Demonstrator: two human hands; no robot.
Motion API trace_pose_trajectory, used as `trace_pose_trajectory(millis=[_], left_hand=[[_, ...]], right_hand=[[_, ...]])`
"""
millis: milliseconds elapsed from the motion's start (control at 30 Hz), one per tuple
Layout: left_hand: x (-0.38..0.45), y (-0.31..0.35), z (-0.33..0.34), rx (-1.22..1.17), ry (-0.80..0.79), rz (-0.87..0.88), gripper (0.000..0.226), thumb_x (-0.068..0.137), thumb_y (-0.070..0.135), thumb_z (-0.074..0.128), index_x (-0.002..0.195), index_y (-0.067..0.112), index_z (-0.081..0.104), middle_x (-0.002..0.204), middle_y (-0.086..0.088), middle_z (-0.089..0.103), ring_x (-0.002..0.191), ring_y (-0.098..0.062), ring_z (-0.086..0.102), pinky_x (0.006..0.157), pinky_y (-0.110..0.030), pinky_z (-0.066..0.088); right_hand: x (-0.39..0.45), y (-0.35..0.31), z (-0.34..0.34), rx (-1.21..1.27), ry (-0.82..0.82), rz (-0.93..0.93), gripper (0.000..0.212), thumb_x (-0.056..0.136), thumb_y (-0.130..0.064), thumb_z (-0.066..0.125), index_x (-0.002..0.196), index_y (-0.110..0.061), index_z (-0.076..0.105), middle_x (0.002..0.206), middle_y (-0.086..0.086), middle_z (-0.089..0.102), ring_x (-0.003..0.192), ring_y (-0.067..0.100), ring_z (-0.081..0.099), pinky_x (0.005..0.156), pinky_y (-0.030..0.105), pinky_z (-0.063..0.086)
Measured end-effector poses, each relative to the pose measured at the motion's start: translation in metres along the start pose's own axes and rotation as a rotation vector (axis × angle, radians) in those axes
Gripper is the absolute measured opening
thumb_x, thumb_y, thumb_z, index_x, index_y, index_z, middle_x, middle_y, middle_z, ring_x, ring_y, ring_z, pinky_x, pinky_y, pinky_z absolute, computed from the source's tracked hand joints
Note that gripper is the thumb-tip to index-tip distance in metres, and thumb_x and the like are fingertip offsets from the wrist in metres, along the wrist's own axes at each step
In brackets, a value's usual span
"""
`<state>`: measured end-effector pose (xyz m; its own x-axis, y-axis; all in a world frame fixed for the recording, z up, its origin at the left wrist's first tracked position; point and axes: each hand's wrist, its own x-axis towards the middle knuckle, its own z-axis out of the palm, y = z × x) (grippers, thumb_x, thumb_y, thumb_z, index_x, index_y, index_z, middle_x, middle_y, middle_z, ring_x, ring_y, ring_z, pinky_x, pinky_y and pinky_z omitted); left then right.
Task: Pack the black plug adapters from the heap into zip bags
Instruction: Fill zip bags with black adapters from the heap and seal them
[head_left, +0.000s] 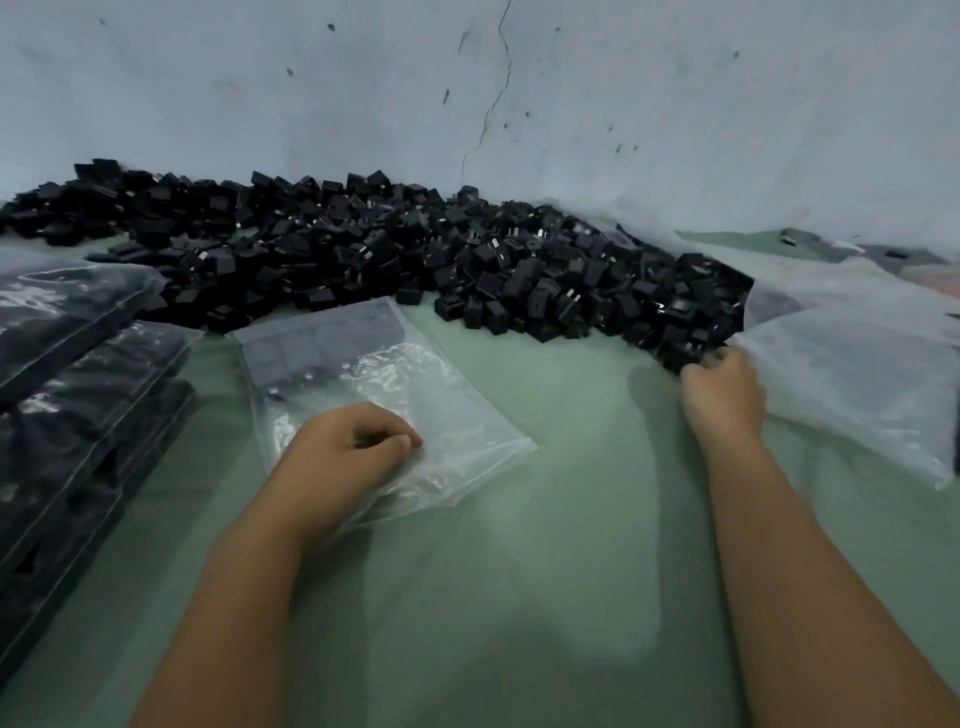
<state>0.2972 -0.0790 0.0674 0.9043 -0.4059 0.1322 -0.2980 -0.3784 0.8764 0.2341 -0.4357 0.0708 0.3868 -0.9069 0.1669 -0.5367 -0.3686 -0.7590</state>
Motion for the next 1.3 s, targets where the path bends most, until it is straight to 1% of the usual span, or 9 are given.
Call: trace_pose_trajectory(millis=[133, 300, 467, 567, 700, 800, 1067, 1200, 1300], left_hand=[[0.002, 0.000, 0.001, 0.027, -0.013, 0.018, 0.025, 0.087, 0.016, 0.067, 0.076, 0.036, 0.075, 0.087, 0.016, 0.072, 0.083, 0.000, 0.065, 0.079, -0.027, 0.051], [0.003, -0.001, 0.004, -0.014, -0.022, 0.048, 0.029, 0.087, 0.008, 0.066, 0.072, 0.031, 0.075, 0.088, 0.013, 0.071, 0.085, -0.005, 0.066, 0.085, -0.033, 0.052], [0.005, -0.002, 0.002, -0.007, -0.019, 0.050, 0.031, 0.088, 0.008, 0.065, 0.074, 0.034, 0.075, 0.088, 0.014, 0.071, 0.085, -0.003, 0.065, 0.082, -0.028, 0.050], [0.003, 0.000, 0.002, -0.009, -0.022, 0.023, 0.029, 0.088, 0.011, 0.065, 0.075, 0.036, 0.074, 0.087, 0.016, 0.071, 0.084, 0.000, 0.065, 0.079, -0.025, 0.049], [0.002, -0.002, 0.003, -0.051, 0.016, -0.046, 0.021, 0.090, 0.017, 0.065, 0.079, 0.031, 0.076, 0.087, 0.017, 0.073, 0.080, 0.002, 0.065, 0.071, -0.018, 0.045], [-0.002, 0.001, 0.005, -0.080, 0.040, -0.042, 0.021, 0.090, 0.014, 0.064, 0.079, 0.028, 0.076, 0.081, 0.016, 0.073, 0.072, 0.000, 0.065, 0.061, -0.012, 0.048], [-0.018, 0.005, -0.005, -0.138, 0.433, 0.107, 0.020, 0.084, 0.019, 0.059, 0.077, 0.034, 0.070, 0.073, 0.014, 0.071, 0.074, -0.007, 0.065, 0.071, -0.028, 0.050], [-0.025, 0.012, -0.002, 0.186, 0.258, 0.234, 0.010, 0.081, 0.040, 0.061, 0.089, 0.039, 0.068, 0.080, 0.019, 0.066, 0.077, -0.001, 0.059, 0.069, -0.029, 0.049], [-0.025, 0.017, -0.002, 0.298, -0.057, 0.200, 0.043, 0.069, 0.066, 0.063, 0.108, 0.047, 0.062, 0.094, 0.022, 0.063, 0.089, 0.003, 0.057, 0.075, -0.020, 0.047]], right_hand=[[0.039, 0.004, -0.007, 0.049, -0.017, 0.125, 0.062, 0.086, -0.028, 0.037, 0.146, -0.017, 0.029, 0.150, 0.011, 0.032, 0.135, 0.033, 0.032, 0.110, 0.043, 0.029], [0.051, -0.033, 0.017, 0.298, -0.152, 0.193, 0.053, 0.089, -0.041, 0.046, 0.140, -0.031, 0.040, 0.153, 0.009, 0.024, 0.136, 0.027, 0.030, 0.110, 0.039, 0.027], [-0.015, -0.059, 0.055, 0.165, -0.218, -0.027, 0.056, 0.072, -0.041, 0.047, 0.127, -0.042, 0.047, 0.143, -0.001, 0.037, 0.119, 0.029, 0.045, 0.103, 0.044, 0.035], [-0.043, -0.060, 0.063, 0.248, -0.274, -0.164, 0.065, 0.072, -0.028, 0.050, 0.136, -0.037, 0.041, 0.144, -0.005, 0.037, 0.123, 0.022, 0.044, 0.104, 0.040, 0.036], [-0.067, -0.051, 0.053, -0.030, -0.103, -0.185, 0.062, 0.078, -0.023, 0.056, 0.138, -0.025, 0.040, 0.145, 0.007, 0.028, 0.129, 0.027, 0.029, 0.104, 0.036, 0.028], [-0.083, -0.041, 0.042, -0.101, -0.060, -0.204, 0.053, 0.081, -0.022, 0.057, 0.133, -0.023, 0.045, 0.130, 0.008, 0.040, 0.118, 0.028, 0.035, 0.096, 0.034, 0.033], [-0.130, -0.040, 0.027, 0.371, -0.040, -0.214, 0.034, 0.082, -0.008, 0.064, 0.112, -0.023, 0.062, 0.109, -0.008, 0.054, 0.100, 0.013, 0.057, 0.075, 0.017, 0.042], [-0.161, -0.055, 0.025, 0.601, -0.139, -0.318, 0.038, 0.084, -0.017, 0.069, 0.121, -0.024, 0.063, 0.114, -0.009, 0.061, 0.103, 0.008, 0.059, 0.095, 0.031, 0.050], [-0.181, -0.066, 0.028, 0.587, -0.136, -0.435, 0.042, 0.084, -0.025, 0.067, 0.124, -0.033, 0.057, 0.114, -0.013, 0.054, 0.098, 0.002, 0.056, 0.089, 0.019, 0.049]])
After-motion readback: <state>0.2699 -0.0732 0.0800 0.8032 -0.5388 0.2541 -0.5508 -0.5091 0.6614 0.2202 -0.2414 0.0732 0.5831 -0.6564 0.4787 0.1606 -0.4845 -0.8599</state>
